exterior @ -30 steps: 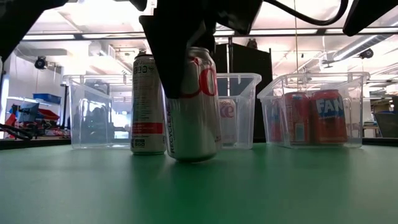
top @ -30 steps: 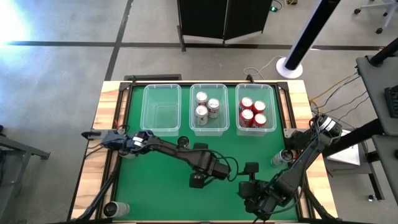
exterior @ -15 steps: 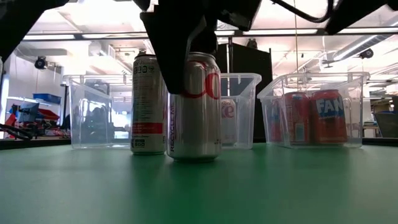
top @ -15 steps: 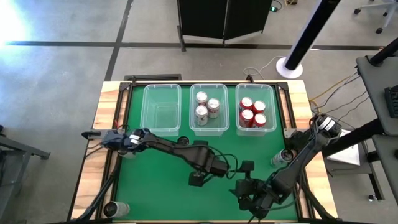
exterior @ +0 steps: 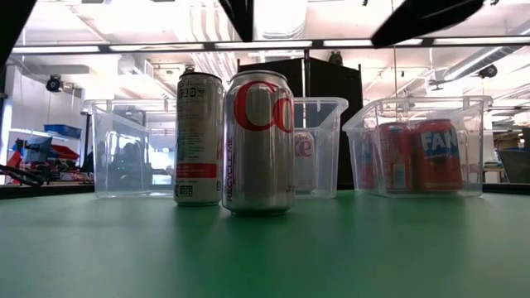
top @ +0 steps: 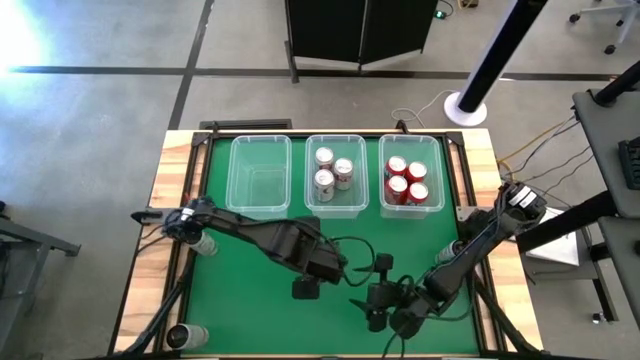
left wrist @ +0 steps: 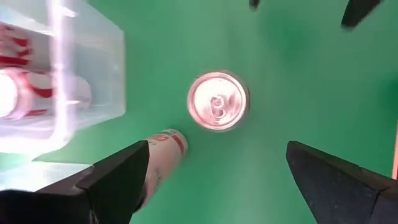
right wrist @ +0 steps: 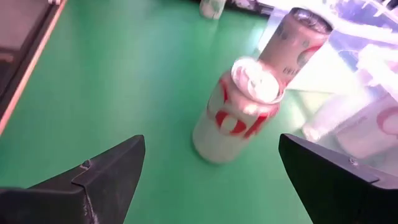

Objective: Sort soda cans
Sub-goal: Put the silver soda can into the middle transparent bin

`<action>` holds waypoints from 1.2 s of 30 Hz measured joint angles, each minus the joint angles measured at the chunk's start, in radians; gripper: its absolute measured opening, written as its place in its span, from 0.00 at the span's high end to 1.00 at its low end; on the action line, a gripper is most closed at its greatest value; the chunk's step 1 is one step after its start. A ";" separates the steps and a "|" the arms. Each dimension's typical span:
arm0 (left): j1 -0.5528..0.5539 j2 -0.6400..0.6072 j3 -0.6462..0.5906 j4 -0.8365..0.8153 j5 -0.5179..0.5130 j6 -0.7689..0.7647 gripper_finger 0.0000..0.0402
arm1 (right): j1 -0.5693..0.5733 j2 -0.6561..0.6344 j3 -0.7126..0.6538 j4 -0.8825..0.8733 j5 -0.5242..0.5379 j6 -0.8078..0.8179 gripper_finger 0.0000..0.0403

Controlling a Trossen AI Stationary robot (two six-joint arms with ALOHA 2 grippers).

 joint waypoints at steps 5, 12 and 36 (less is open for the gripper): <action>-0.032 -0.079 -0.007 -0.006 -0.068 -0.062 0.10 | -0.054 0.000 -0.019 0.144 0.004 -0.089 0.09; -0.102 -0.233 -0.079 -0.002 -0.213 -0.174 0.10 | -0.194 0.036 -0.006 0.282 -0.171 -0.168 0.09; -0.172 -0.850 -1.231 0.778 -0.304 -0.355 0.10 | -0.347 0.210 0.429 -0.278 -0.485 -0.147 0.09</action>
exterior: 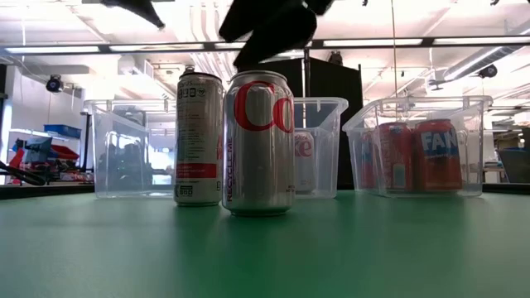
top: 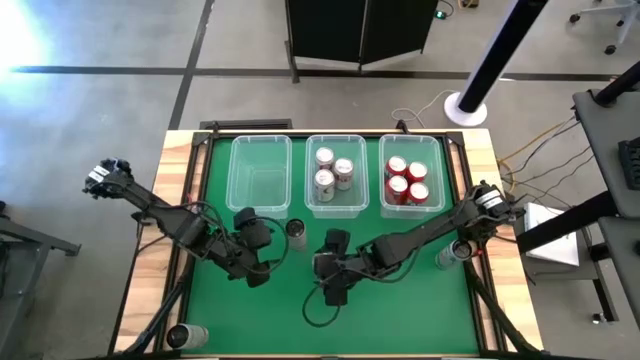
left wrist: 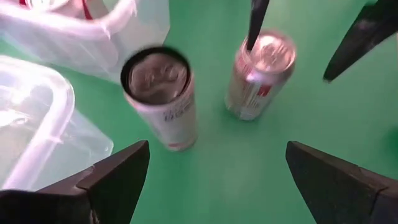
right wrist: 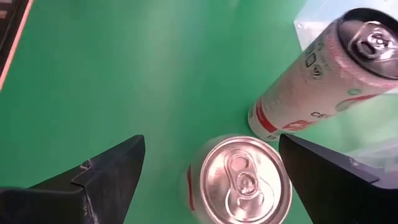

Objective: Sort soda cans
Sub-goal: Put the silver soda can into the middle transparent bin

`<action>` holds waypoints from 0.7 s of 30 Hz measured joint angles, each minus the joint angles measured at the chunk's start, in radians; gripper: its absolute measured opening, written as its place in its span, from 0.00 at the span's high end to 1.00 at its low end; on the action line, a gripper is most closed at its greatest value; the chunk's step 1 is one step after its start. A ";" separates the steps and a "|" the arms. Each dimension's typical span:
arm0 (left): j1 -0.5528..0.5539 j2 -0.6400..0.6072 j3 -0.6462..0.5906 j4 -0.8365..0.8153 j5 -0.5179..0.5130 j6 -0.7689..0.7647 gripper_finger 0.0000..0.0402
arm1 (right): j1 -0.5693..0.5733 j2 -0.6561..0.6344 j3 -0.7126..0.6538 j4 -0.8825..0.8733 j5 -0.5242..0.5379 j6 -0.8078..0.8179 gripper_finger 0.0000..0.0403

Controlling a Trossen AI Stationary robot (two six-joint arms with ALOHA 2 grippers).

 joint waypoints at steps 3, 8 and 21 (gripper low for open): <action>-0.001 -0.014 -0.070 0.035 0.006 -0.015 0.10 | -0.006 -0.001 -0.004 -0.006 0.007 0.012 0.09; -0.001 -0.008 -0.127 0.078 0.006 -0.031 0.10 | -0.025 -0.001 -0.012 -0.003 0.017 0.013 0.09; -0.043 0.058 -0.133 0.092 0.015 -0.050 0.10 | -0.041 -0.002 -0.104 0.047 -0.030 0.025 0.10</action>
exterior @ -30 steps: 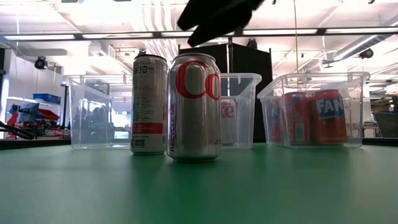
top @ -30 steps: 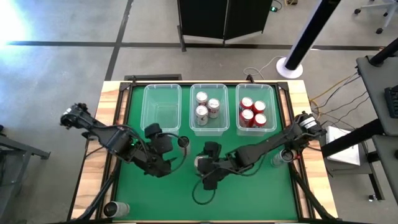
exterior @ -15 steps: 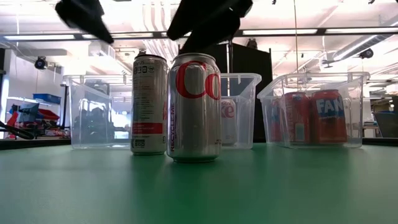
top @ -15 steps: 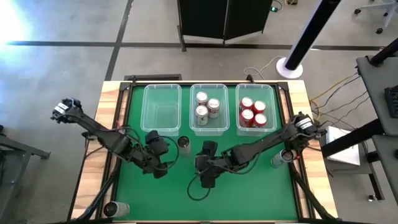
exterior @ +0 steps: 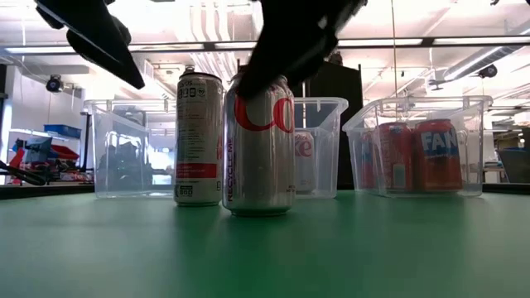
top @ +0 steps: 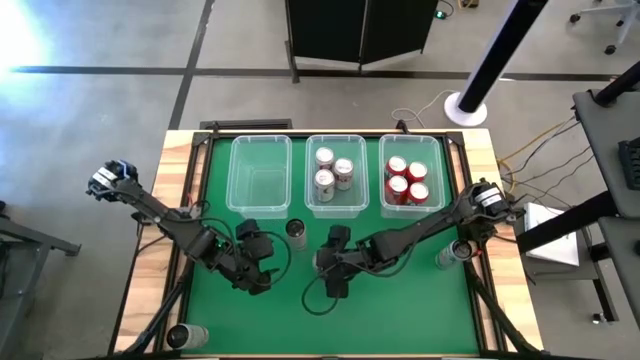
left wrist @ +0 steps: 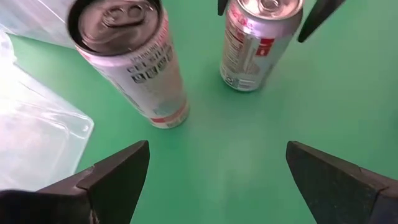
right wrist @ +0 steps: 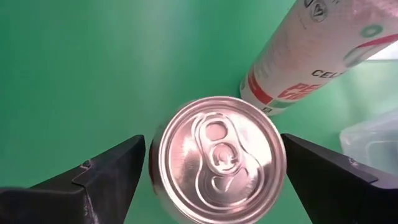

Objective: Sort soda cans
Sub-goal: Put the silver soda can into the middle transparent bin

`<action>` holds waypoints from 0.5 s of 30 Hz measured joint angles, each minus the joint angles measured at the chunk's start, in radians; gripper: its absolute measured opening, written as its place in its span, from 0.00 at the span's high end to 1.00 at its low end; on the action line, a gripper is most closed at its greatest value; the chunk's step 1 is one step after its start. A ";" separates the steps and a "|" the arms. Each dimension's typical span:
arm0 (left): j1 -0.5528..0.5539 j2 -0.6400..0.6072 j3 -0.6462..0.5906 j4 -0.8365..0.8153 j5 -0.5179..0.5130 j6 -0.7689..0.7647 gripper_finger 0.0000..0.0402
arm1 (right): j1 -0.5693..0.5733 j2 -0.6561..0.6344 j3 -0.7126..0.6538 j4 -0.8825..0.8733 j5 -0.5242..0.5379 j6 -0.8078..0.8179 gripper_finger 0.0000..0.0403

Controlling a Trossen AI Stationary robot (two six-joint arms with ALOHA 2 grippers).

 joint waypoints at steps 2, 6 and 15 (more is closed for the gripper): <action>-0.006 0.001 0.000 0.000 0.010 -0.009 0.10 | -0.001 -0.001 -0.014 0.019 -0.018 0.000 0.12; -0.026 0.003 0.000 -0.001 0.015 -0.016 0.10 | -0.003 -0.001 -0.035 0.066 -0.024 -0.007 0.20; -0.073 0.003 -0.002 0.000 -0.013 -0.031 0.10 | -0.002 -0.028 0.019 -0.029 -0.035 0.007 0.26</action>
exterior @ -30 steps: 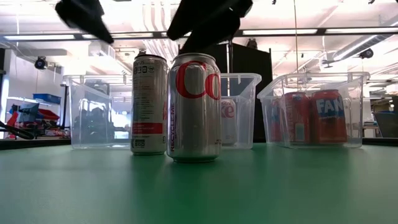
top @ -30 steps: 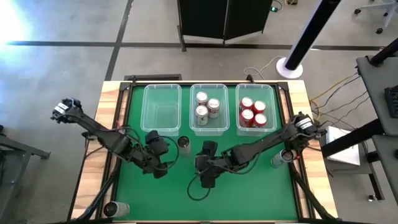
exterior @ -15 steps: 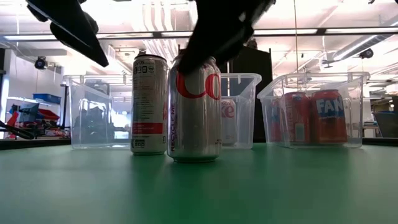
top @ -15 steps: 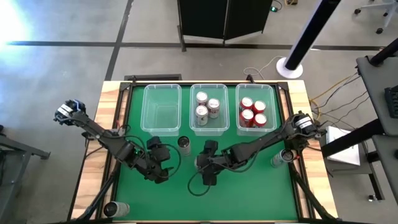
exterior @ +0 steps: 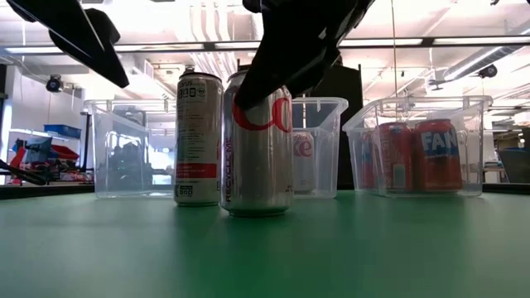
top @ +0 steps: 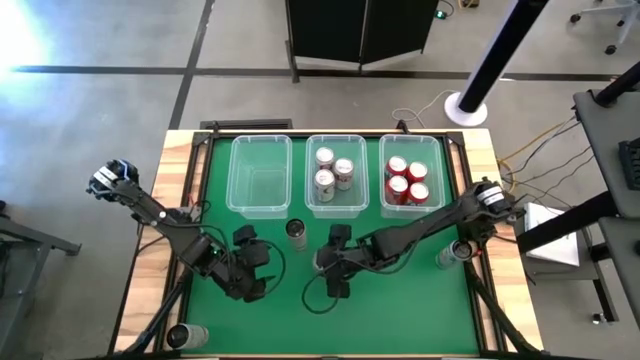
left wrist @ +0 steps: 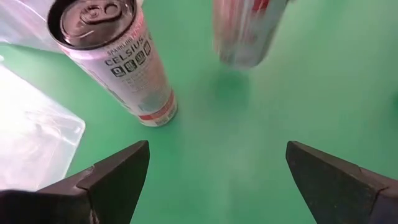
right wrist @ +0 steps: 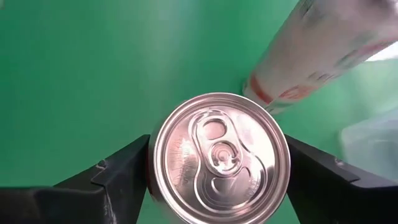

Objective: Sort soda cans
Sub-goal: Put the silver soda can into the middle transparent bin

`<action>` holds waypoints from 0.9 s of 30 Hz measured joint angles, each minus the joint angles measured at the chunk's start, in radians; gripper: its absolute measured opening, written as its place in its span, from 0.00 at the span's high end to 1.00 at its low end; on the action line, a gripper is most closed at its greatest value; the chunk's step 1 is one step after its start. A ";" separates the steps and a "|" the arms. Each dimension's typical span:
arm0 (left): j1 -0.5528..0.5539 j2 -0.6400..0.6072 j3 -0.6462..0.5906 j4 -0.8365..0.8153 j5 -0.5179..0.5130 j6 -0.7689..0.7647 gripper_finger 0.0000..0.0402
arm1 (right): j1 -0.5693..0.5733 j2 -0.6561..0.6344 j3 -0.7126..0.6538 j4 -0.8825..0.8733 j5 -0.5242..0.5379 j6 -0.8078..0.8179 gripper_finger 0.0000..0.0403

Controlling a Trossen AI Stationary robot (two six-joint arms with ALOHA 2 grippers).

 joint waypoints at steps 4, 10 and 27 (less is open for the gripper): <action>-0.021 0.000 0.000 0.004 -0.057 -0.017 0.10 | 0.006 -0.095 0.094 -0.103 0.013 -0.018 0.24; -0.032 0.023 0.000 0.019 -0.071 -0.035 0.10 | -0.012 -0.276 0.140 -0.209 0.169 -0.067 0.26; -0.034 0.121 0.000 0.059 -0.057 -0.044 0.10 | -0.366 -0.391 -0.139 -0.149 0.211 -0.016 0.25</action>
